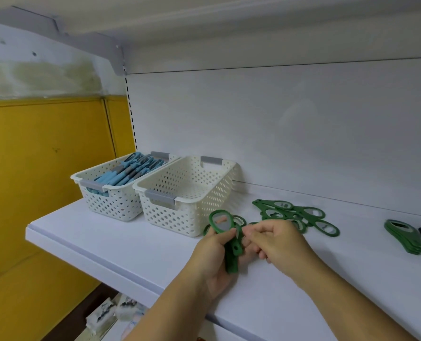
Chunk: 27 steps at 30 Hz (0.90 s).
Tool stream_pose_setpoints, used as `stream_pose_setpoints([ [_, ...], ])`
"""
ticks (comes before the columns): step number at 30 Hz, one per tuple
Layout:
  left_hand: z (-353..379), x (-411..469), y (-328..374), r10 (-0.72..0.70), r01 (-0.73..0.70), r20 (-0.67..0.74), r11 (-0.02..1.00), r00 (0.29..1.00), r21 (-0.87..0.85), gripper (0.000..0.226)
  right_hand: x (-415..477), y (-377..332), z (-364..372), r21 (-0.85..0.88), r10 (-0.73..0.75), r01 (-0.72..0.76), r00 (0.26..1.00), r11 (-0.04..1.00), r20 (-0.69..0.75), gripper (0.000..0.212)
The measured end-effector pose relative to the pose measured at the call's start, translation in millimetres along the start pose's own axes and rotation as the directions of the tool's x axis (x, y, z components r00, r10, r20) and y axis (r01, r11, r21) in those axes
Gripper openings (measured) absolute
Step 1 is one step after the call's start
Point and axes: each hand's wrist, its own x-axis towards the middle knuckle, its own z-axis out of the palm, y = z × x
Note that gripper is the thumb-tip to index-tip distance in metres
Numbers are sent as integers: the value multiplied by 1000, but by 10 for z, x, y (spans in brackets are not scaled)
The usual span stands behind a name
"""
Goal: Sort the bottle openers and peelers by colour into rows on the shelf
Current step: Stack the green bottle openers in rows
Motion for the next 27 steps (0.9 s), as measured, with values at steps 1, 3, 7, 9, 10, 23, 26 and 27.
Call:
stream_pose_setpoints([
  [1,-16,22,-2,-33,31,-24,996,999,-81,26,26,34,-34,-105,-42,34,997,994,-72,17],
  [3,-57,68,-16,-88,80,-51,985,995,-154,34,50,99,-88,-376,-112,46,982,926,-155,11],
  [7,-66,68,-13,-111,99,-59,979,992,-176,40,85,178,-106,-584,-87,-10,987,812,-137,18],
  [9,-70,67,-12,-96,86,-53,981,994,-174,48,103,198,-110,-641,-59,-29,992,767,-116,23],
  [10,-77,68,-19,-82,72,-57,985,995,-157,52,107,202,-108,-655,-51,-35,992,755,-112,24],
  [23,-71,78,-10,-30,21,-60,989,998,-145,20,19,48,-84,-856,-159,-21,980,516,-120,34],
  [26,-50,54,-5,-32,14,-97,983,995,-184,17,30,38,-139,-789,-191,-21,966,614,-174,34],
  [27,-47,55,-5,-29,9,-109,983,994,-185,18,38,51,-169,-736,-213,-10,954,676,-209,33],
])
